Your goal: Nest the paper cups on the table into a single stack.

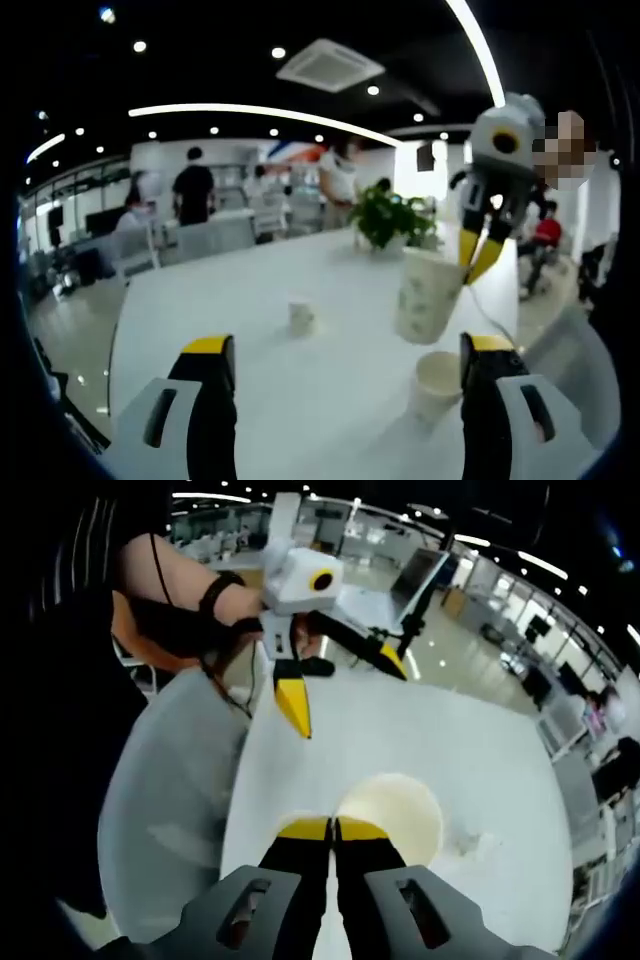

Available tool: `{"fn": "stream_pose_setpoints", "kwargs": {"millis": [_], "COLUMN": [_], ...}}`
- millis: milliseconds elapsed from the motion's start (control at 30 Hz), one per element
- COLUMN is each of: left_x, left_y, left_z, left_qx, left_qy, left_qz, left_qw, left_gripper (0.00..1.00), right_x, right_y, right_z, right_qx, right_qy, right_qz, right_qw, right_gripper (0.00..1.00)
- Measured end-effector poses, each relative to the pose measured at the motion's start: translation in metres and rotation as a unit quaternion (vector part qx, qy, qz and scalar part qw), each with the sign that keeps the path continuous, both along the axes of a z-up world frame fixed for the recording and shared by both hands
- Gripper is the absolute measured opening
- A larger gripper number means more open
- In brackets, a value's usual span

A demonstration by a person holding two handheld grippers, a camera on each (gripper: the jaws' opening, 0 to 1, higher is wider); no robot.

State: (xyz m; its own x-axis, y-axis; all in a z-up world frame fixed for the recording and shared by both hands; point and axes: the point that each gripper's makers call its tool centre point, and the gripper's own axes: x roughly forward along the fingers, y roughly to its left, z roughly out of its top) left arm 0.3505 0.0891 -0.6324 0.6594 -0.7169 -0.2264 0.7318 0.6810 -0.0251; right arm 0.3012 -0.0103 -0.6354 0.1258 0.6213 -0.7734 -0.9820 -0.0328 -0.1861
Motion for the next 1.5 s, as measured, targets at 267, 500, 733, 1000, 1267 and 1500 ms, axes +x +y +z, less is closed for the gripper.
{"fn": "stream_pose_setpoints", "kwargs": {"millis": [267,500,733,1000,1267,1500], "left_x": [0.002,0.003,0.002,0.001,0.000,-0.001], "left_y": [0.005,0.005,0.005,0.008,0.011,0.013], "left_z": [-0.001,-0.002,-0.004,-0.008,-0.016,-0.021], "left_qx": [-0.001,-0.002,-0.002,0.001,0.006,0.015], "left_qy": [0.002,0.002,0.004,0.006,0.014,0.020], "left_qz": [0.005,0.006,0.006,0.012,0.017,0.018], "left_qw": [1.0000,1.0000,1.0000,0.9999,0.9997,0.9995], "left_gripper": [0.93,0.93,0.93,0.93,0.93,0.93], "right_x": [-0.010,-0.018,-0.021,-0.026,-0.023,-0.028], "right_y": [-0.006,-0.007,-0.010,-0.011,-0.013,-0.004], "right_z": [-0.014,-0.023,-0.029,-0.034,-0.038,-0.040], "right_qx": [-0.009,-0.014,-0.021,-0.027,-0.035,-0.031], "right_qy": [0.015,0.026,0.029,0.029,0.020,0.029], "right_qz": [-0.001,0.000,0.001,0.004,0.008,0.011], "right_qw": [0.9998,0.9996,0.9994,0.9992,0.9992,0.9990], "right_gripper": [0.00,0.00,0.00,0.00,0.00,0.00]}}
